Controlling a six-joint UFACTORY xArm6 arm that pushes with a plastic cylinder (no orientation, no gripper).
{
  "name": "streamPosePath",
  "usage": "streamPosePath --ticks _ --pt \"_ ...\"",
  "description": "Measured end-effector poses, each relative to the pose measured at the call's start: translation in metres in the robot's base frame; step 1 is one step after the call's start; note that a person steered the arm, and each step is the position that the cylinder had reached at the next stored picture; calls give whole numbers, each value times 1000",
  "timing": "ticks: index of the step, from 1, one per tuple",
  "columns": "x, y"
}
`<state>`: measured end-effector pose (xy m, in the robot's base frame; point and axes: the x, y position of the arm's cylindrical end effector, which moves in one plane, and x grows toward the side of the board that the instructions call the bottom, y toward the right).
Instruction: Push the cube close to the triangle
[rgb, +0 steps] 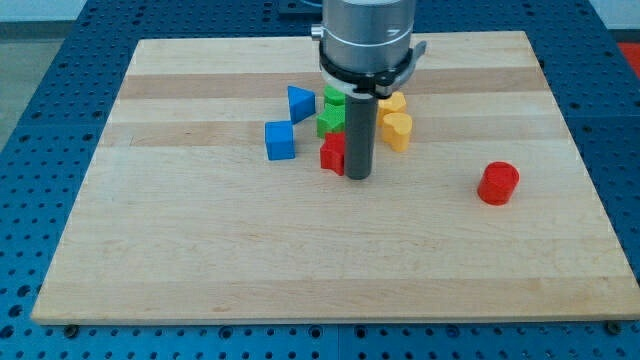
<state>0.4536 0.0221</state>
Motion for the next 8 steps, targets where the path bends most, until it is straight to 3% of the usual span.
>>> streamPosePath --ticks 2,4,8 --pt "18 -43" --pt "6 -81" --pt "-20 -91"
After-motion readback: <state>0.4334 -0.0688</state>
